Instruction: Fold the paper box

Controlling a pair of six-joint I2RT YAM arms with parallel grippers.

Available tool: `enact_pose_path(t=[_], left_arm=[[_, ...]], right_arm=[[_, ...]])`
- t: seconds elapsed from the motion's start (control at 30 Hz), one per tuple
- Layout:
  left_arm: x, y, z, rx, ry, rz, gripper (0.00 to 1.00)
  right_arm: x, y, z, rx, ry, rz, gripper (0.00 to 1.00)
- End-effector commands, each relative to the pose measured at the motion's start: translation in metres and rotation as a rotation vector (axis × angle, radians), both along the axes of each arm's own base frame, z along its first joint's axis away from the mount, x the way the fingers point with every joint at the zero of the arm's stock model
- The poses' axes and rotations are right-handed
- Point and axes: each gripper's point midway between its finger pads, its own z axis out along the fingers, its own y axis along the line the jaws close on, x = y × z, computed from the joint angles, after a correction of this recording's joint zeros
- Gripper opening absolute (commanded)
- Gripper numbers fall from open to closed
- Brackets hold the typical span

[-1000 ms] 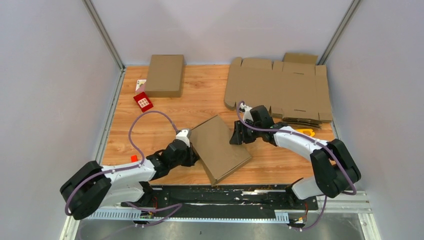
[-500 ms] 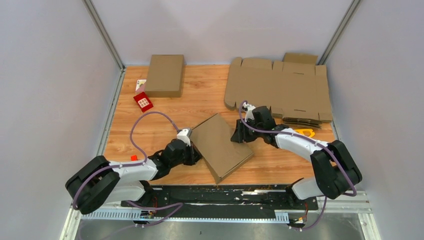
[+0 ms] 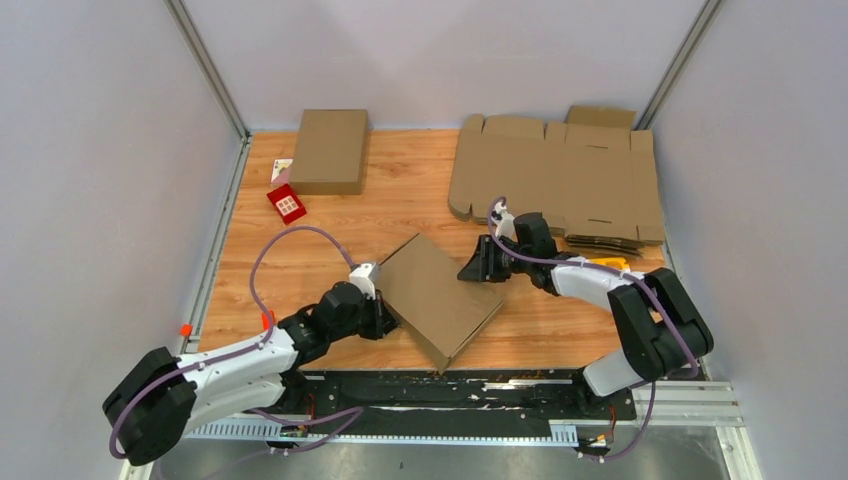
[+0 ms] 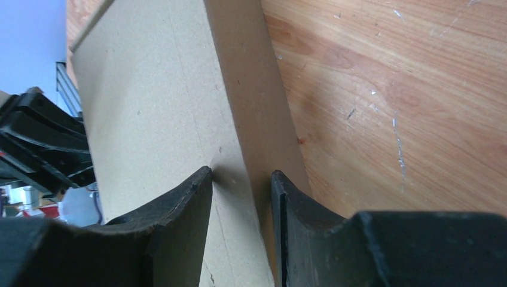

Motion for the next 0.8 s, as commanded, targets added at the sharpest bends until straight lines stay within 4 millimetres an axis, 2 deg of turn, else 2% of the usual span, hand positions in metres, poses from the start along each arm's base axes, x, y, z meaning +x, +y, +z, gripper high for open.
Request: enact_pose_path(t=[0.0,0.23,0.4,0.63,0.77], left_arm=[[0.030,-0.051,0.104,-0.297,-0.219,-0.044,0.00],[0.049,-0.058,0.142,-0.277,-0.319,-0.039,0.00],[0.056,-0.057,0.163,-0.286,-0.359,-0.025,0.00],[0.070,-0.046,0.177,-0.295,-0.416,0.057,0.00],[0.081,-0.051,0.185,-0.336,-0.439,0.079,0.00]], right_arm=[[-0.047,0.034,0.026,0.224,0.155,0.191,0.29],[-0.045,0.035,0.029,0.258,0.196,0.191,0.21],[-0.038,0.028,0.030,0.252,0.195,0.166,0.15],[-0.040,0.023,0.023,0.239,0.206,0.168,0.20],[-0.045,0.024,0.019,0.235,0.225,0.192,0.27]])
